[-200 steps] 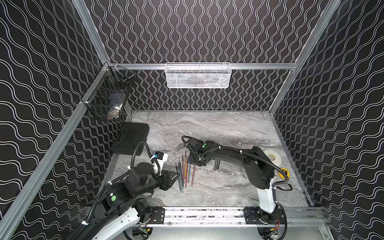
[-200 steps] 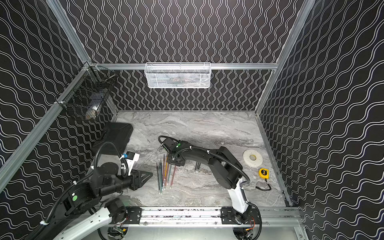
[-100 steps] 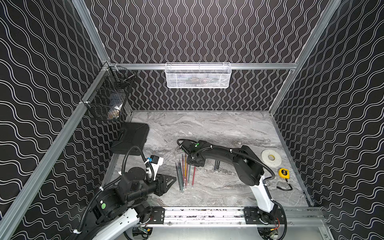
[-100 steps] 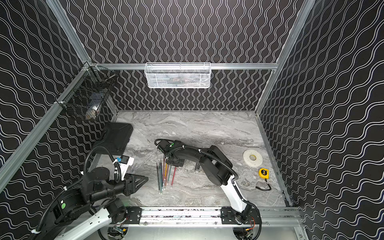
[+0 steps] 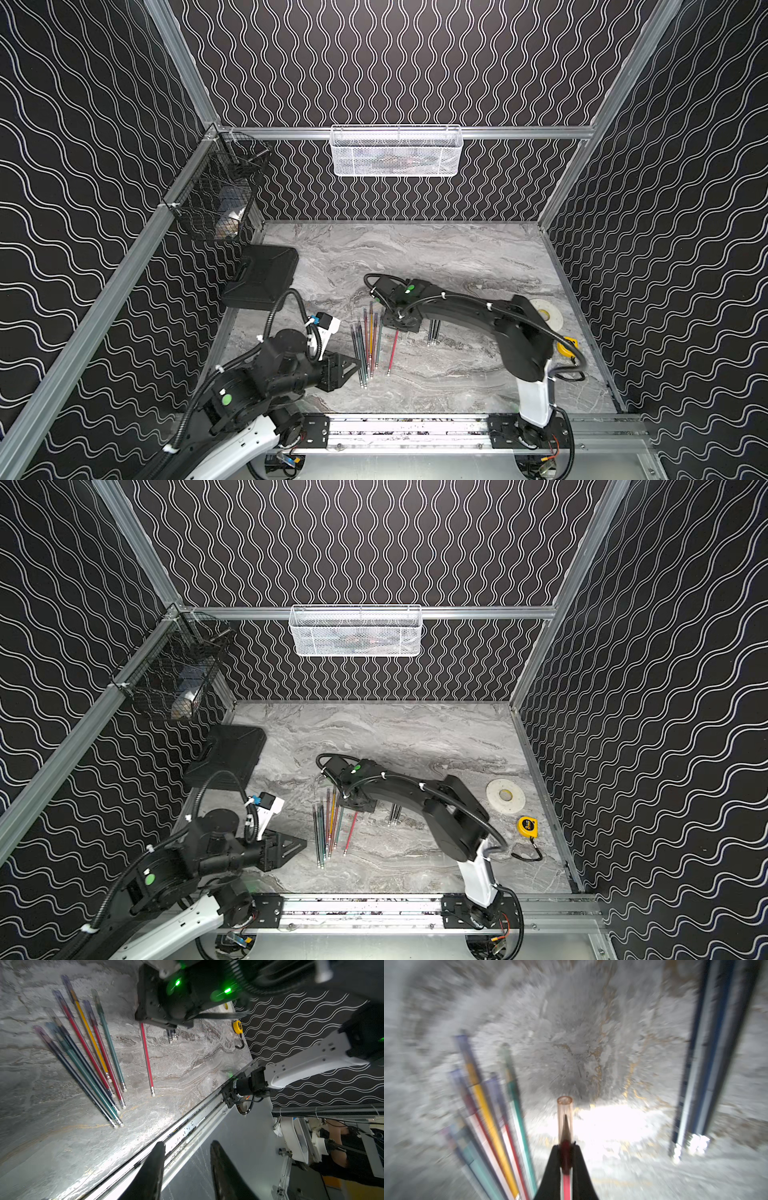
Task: Remove the protective cover of the pencils
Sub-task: Pick up the pencil from the center of the board.
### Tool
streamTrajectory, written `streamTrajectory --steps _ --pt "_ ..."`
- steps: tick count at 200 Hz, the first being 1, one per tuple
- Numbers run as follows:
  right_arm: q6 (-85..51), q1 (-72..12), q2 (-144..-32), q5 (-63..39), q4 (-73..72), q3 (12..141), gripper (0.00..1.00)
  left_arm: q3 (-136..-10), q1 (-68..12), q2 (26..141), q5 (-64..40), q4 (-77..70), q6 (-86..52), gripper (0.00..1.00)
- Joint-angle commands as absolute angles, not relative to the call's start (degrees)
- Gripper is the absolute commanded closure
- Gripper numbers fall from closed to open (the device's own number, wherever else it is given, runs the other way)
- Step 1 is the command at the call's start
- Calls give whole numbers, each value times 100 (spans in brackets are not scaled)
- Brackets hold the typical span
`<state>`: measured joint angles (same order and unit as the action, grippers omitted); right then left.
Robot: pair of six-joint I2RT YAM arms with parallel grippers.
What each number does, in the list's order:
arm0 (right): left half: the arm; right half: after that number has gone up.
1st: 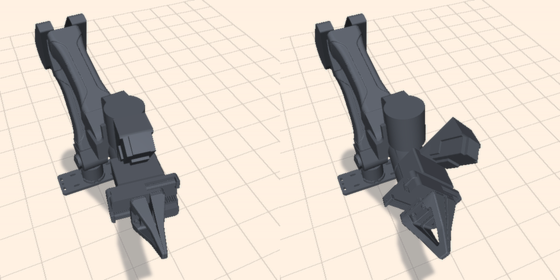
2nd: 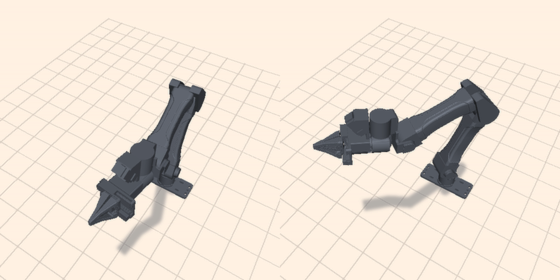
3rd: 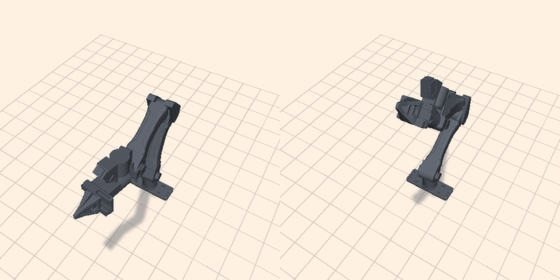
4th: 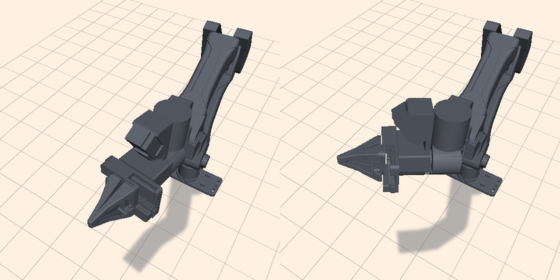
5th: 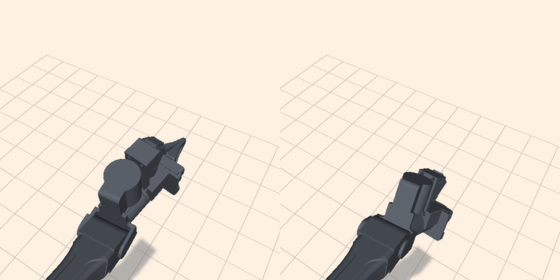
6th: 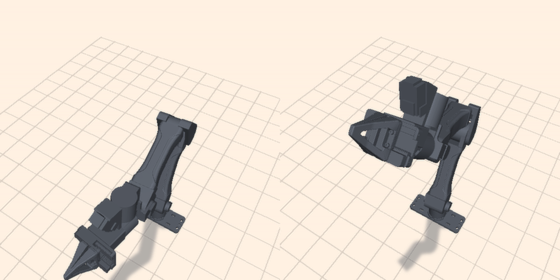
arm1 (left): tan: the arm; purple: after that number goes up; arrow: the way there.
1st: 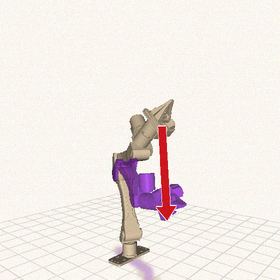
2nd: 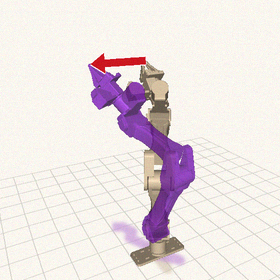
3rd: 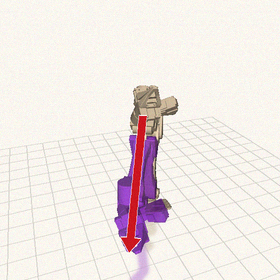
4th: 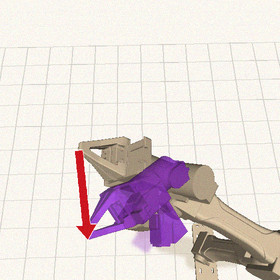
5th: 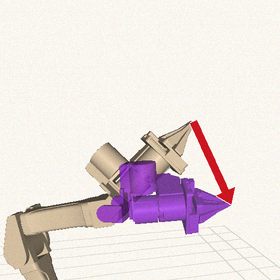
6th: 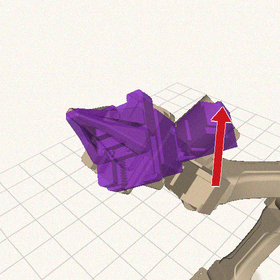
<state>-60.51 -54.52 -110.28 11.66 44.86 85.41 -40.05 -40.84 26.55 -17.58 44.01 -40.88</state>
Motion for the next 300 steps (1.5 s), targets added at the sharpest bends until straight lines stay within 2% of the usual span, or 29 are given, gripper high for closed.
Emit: streamTrajectory --steps 1,55,89,149,258,289,300 --pt "-5632 -5455 -10270 1125 4202 8108 96 -3702 -4078 2913 -2360 3541 -4337 62" --pt "-5615 -5458 -7843 896 3093 6252 96 -3086 -4231 3750 -2930 1480 -5168 61" --pt "-5672 -5458 -6871 962 2735 5665 95 -3283 -4864 4377 -2430 1107 -5158 60" --pt "-5940 -5469 -6450 377 2267 5221 95 -3380 -5783 5318 -1678 388 -5293 61" --pt "-6317 -5473 -6121 -26 1846 4879 95 -3551 -6187 5783 -1248 202 -5273 61" --pt "-6389 -5476 -6071 -51 1816 4825 95 -3564 -6187 5783 -1249 191 -5247 72" --pt "-6431 -5475 -6065 -74 1770 4788 96 -3581 -6187 5792 -1219 235 -5230 73"
